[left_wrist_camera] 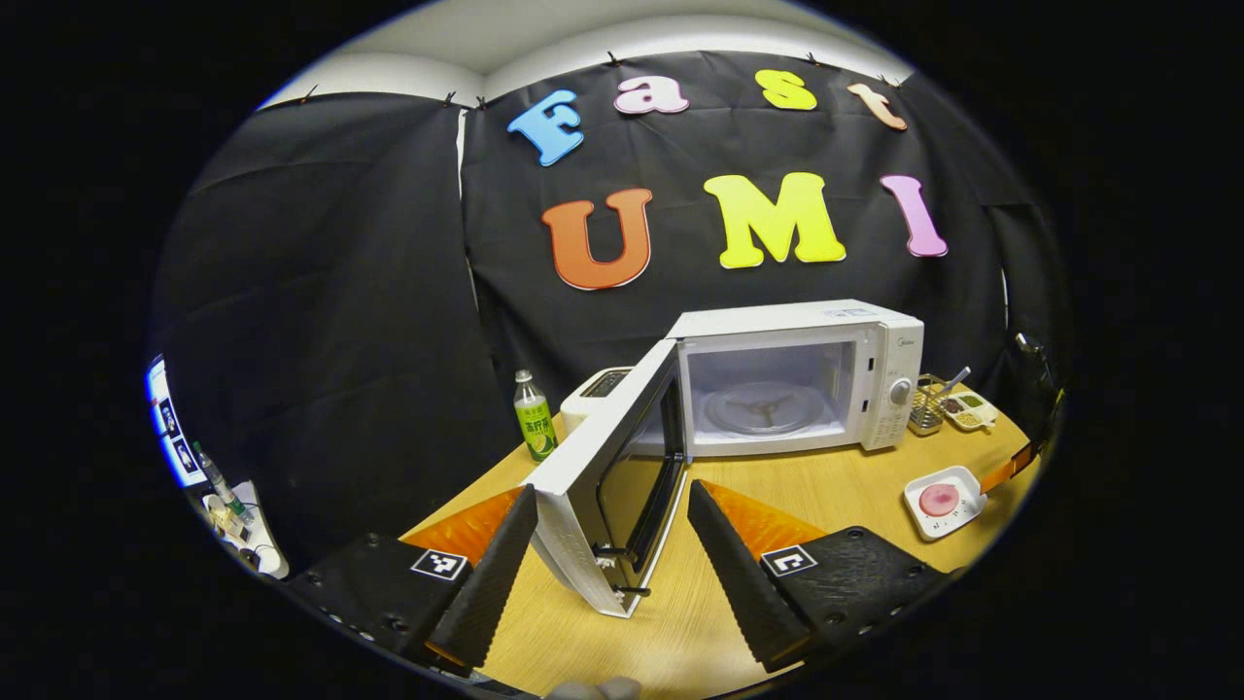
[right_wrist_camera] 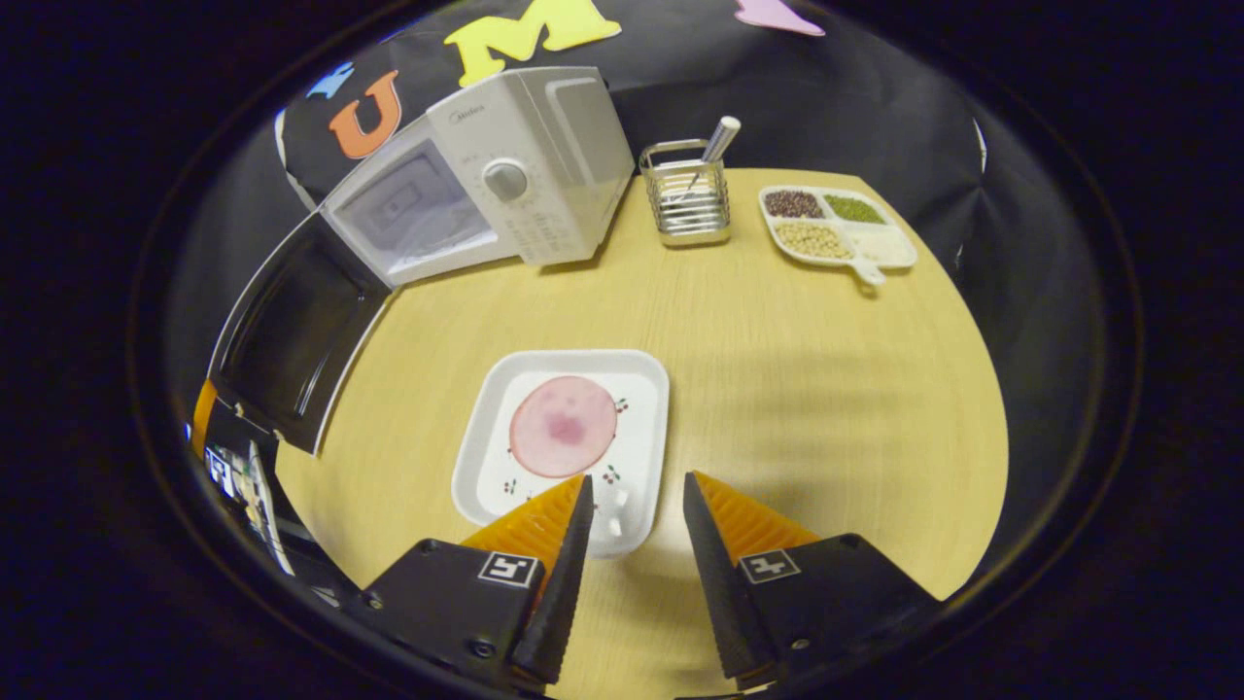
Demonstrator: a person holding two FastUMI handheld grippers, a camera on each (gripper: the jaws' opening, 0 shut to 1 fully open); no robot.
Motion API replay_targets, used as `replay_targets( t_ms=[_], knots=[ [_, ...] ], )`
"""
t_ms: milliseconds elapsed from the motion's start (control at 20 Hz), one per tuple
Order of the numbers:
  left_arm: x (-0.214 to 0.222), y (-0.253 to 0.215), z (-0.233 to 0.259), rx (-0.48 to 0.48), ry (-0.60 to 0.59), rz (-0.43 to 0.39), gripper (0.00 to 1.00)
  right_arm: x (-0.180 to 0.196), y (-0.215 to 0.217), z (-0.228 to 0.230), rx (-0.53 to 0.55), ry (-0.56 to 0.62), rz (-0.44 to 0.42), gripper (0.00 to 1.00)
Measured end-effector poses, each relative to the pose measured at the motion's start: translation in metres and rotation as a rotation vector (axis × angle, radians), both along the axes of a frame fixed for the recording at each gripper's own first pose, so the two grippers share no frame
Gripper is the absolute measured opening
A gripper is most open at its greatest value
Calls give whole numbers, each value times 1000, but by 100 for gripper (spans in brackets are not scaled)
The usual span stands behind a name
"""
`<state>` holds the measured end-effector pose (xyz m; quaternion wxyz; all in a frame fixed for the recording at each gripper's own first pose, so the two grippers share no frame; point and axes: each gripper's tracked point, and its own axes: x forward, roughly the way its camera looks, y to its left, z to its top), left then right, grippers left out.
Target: Open the microwave oven with the left hand, put the food in, and close the microwave oven.
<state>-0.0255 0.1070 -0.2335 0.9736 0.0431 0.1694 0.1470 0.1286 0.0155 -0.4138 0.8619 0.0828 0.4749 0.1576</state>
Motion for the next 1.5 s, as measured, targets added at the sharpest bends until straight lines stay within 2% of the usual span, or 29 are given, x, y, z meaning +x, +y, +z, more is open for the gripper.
replay_targets(
  t_ms=[50, 100, 350, 400, 450, 500, 650, 700, 750, 800, 850, 900, 1000, 1250, 1300, 1350, 1500],
  knots=[
    [1, 2, 0, -5, 3, 5, 95, 2, 3, -4, 7, 15, 3, 61],
    [0, 3, 0, -9, 6, 10, 96, 3, 5, -8, 9, 24, 8, 48],
    [1, 5, 5, 10, -2, 13, 93, 11, 10, -17, -5, 71, 2, 43],
    [3, 6, 6, 11, -4, 14, 93, 9, 10, -16, -10, 84, -7, 34],
    [4, 7, 6, 10, -4, 15, 93, 8, 10, -19, -24, 112, -3, 43],
    [4, 9, 7, 12, -8, 17, 93, 8, 11, -19, -33, 117, -6, 24],
    [4, 14, 8, 15, -14, 23, 93, -1, 10, -19, -112, 188, 16, 17],
    [3, 16, 7, 15, -15, 27, 93, 0, 8, -21, -151, 202, 22, 27],
    [3, 18, 6, 13, -17, 30, 93, 2, 8, -23, -176, 222, 16, 24],
    [3, 19, 5, 9, -20, 33, 93, 0, 10, -21, -181, 234, 4, 12],
    [3, 20, 5, 3, -20, 37, 93, 2, 13, -23, -175, 241, -10, 18],
    [3, 21, 5, -3, -23, 38, 93, 1, 15, -23, -172, 253, -25, 10],
    [3, 21, 7, -3, -30, 35, 93, 0, 13, -21, -173, 255, -16, 4],
    [6, 19, 17, 11, -52, 25, 93, -1, 14, -21, -125, 255, -60, 3],
    [5, 18, 19, 12, -52, 23, 93, -5, 17, -21, -97, 260, -69, 0],
    [2, 18, 20, 17, -49, 23, 93, -6, 18, -23, -72, 254, -84, 3],
    [-4, 16, 23, 20, -36, 21, 93, -4, 18, -21, -15, 185, -96, 3]
  ],
)
